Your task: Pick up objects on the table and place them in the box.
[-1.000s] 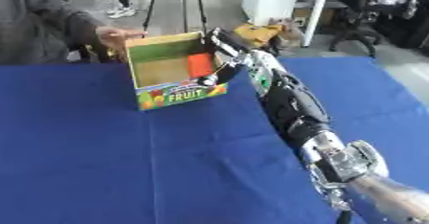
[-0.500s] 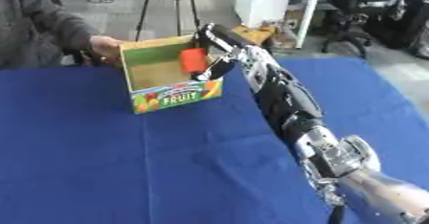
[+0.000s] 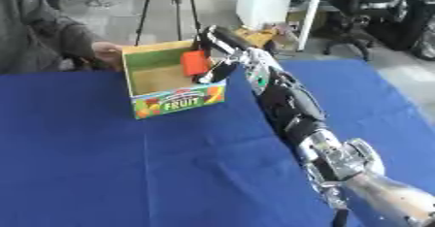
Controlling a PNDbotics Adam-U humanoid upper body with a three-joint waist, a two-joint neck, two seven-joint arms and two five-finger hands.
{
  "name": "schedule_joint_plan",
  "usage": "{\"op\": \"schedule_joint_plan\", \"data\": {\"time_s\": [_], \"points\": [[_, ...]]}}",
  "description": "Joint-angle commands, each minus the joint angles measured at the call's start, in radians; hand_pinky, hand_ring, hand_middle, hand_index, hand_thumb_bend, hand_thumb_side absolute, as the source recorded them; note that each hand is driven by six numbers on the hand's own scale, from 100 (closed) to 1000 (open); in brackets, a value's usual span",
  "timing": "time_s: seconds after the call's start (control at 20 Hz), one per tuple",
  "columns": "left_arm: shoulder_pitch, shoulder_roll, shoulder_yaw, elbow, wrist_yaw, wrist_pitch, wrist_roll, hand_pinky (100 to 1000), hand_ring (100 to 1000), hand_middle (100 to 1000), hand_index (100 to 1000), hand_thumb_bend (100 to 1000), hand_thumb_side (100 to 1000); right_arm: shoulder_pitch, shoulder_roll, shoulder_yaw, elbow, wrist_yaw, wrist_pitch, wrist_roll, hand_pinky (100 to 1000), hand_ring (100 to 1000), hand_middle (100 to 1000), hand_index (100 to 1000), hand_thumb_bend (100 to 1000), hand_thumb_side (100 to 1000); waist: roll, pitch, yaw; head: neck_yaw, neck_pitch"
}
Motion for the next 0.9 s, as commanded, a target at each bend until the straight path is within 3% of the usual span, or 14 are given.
{"op": "schedule_joint_plan", "data": {"time_s": [0.05, 0.9], "points": [[-0.005, 0.012, 0.0, -0.013, -0.002, -0.002, -0.002, 388, 823, 313, 475, 443, 818, -0.019, -0.033, -0.005, -0.006, -0.009, -0.003, 0.006, 616, 466, 352, 232, 100, 100, 0.005, -0.015, -0.002, -0.002, -0.012], [-0.002, 0.011, 0.001, -0.013, 0.002, -0.004, -0.004, 387, 826, 313, 472, 445, 817, -0.013, -0.031, -0.008, 0.003, -0.004, -0.011, 0.02, 624, 471, 354, 234, 100, 100, 0.01, -0.008, -0.008, -0.012, -0.005]]}}
